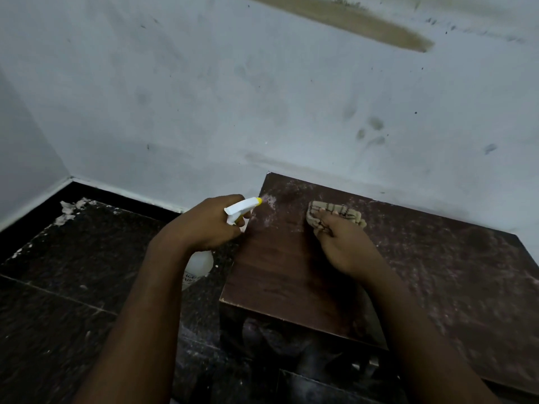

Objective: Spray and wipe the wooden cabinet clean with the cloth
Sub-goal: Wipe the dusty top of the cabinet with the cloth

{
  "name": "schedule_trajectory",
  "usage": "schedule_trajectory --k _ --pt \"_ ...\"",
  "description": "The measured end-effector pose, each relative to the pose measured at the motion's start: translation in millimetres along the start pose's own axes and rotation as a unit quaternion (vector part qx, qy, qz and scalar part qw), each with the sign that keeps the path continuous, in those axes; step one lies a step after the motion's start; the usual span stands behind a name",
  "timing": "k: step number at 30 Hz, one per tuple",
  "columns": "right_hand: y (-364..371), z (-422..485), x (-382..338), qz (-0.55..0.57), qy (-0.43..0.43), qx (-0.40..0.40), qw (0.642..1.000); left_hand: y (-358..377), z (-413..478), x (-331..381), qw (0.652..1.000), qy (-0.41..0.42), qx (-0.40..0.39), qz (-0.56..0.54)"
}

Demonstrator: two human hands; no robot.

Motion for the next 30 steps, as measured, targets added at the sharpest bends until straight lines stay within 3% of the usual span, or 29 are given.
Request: schedule_trajectory --k 6,13,15,18,22,24,27,30 --pt "12.9 68.8 -33.9 -0.076 -0.036 -0.02 0.996 1.7 -1.9 -6.7 0.999 -0.009 0.004 -0.035" --pt "42.1 -1.7 -53.2 -0.105 -0.226 -0.089 0.964 -5.2 0.8 -8.1 0.996 -0.018 0.049 -0.066" --pt "34.8 -14.1 -27.3 -0.129 -0.226 -0.088 0.962 -5.2 1.2 -7.0 0.996 -0.015 0.056 -0.072" --pt "11.6 19.7 -2.1 -0.168 -0.137 -0.058 0.975 -2.2 0.4 -7.7 0.995 -0.017 0.053 -0.077" --pt "7.6 88.1 -22.6 -0.209 -0.055 -0.029 0.976 0.6 0.5 -9.6 0.994 -0.026 0.07 -0.078" --pt "24.6 94.5 -42.2 -0.208 -0.074 -0.048 0.974 0.8 0.5 -9.8 0.993 -0.033 0.075 -0.082" --pt "50.1 63.3 -59.6 -0.217 -0.185 -0.086 0.955 -6.2 -1.7 -14.1 0.988 -0.045 0.109 -0.104" --pt "47.7 28.3 -31.7 -0.205 -0.235 -0.104 0.944 -9.4 -3.3 -17.5 0.985 -0.041 0.125 -0.114"
Point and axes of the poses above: each hand's wrist, its own z-axis towards the middle knuckle, its own y-axis out of the palm, x = y × z, the point moved 5 cm from there along z, towards the middle knuckle, and after that the axes turned 3 degrees about z, right-handed, at the moved point
